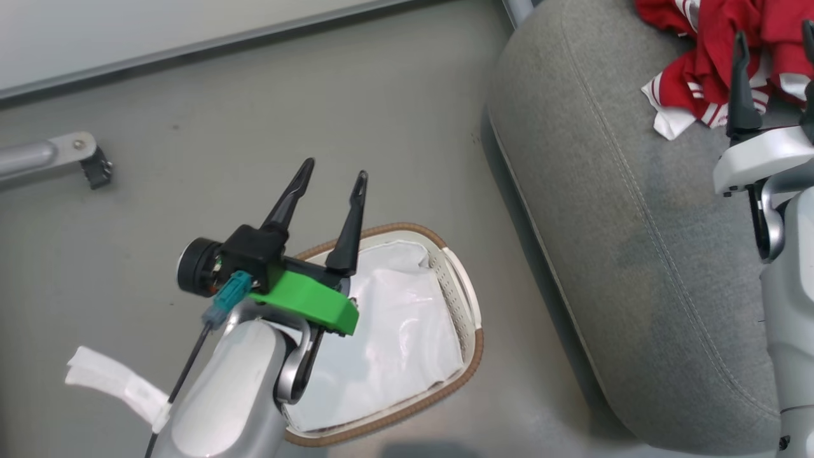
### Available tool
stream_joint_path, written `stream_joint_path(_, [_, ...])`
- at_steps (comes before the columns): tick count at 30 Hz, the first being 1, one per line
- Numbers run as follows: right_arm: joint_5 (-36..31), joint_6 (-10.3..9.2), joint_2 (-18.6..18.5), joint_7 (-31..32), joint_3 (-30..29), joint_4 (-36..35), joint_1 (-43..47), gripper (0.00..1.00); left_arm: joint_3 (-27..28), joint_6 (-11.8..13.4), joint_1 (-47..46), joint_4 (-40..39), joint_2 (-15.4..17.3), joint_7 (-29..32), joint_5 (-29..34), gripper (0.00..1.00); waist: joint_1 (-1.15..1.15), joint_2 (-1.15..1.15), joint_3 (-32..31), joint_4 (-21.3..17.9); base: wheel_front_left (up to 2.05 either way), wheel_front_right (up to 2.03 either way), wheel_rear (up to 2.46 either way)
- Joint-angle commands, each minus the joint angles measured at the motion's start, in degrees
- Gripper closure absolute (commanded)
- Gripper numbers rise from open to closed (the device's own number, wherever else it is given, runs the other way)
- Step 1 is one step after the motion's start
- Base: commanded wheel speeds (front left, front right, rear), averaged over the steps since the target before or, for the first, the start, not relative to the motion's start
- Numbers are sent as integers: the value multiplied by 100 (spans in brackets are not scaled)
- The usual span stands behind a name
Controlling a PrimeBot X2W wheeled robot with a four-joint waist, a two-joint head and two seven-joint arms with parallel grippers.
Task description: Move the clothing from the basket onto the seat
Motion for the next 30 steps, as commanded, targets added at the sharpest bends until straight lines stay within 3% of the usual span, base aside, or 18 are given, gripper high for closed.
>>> stream_joint_path(1, [65,-8,42,-10,41,-27,0,0,141,9,189,-35,-1,1,-22,0,0,0,-374,317,0,0,0])
stream_joint_path(16, [455,-8,815,-10,619,-157,839,0,1676,-76,1371,-250,-203,2,208,0,0,0,-1113,1035,0,0,0])
stream_joint_path(30, [1544,-8,860,-9,1249,-778,2611,0,2472,-179,2498,-279,-340,2,443,0,0,0,-1687,1181,0,0,0])
